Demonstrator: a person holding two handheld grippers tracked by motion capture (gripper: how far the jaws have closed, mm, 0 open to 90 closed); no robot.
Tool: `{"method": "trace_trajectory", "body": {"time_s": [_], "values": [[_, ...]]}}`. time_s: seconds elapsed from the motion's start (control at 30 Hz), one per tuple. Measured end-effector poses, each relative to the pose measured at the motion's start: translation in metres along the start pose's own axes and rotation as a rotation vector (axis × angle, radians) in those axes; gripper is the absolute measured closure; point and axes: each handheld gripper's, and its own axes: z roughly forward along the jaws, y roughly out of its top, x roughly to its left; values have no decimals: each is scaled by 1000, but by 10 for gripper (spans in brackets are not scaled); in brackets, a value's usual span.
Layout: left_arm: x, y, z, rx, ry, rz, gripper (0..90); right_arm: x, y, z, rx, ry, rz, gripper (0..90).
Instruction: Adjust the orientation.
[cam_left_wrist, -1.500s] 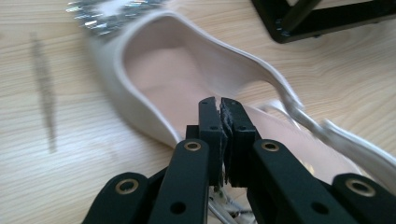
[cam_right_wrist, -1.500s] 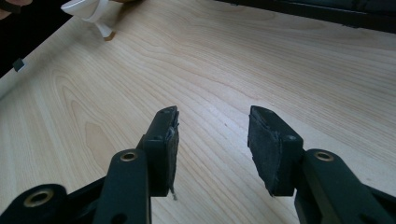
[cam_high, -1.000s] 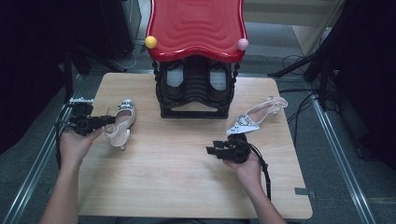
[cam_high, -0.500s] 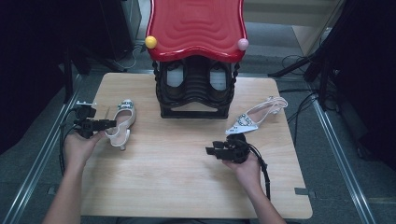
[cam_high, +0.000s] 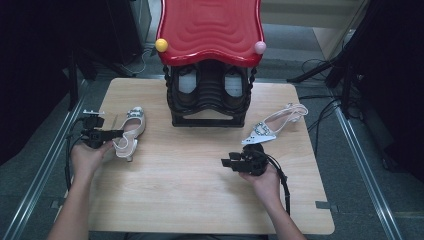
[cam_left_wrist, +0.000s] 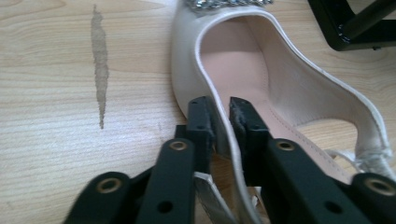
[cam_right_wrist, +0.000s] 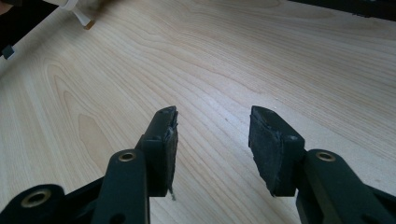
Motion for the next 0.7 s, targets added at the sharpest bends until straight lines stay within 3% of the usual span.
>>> {"method": "trace_trajectory", "body": {"time_s": [0.13, 0.3, 0.33, 0.7], "values": [[3, 2, 0, 15, -15, -8, 868, -1, 0, -1, 2, 0, 11, 525], [8, 4, -1, 20, -43, -43, 875, 0, -2, -2, 9, -6, 14, 521], [8, 4, -2, 8, -55, -65, 875, 0, -2, -3, 9, -5, 13, 521], [4, 8, -15, -33, -117, -65, 877, -2, -5, -6, -7, -10, 21, 521]]}}
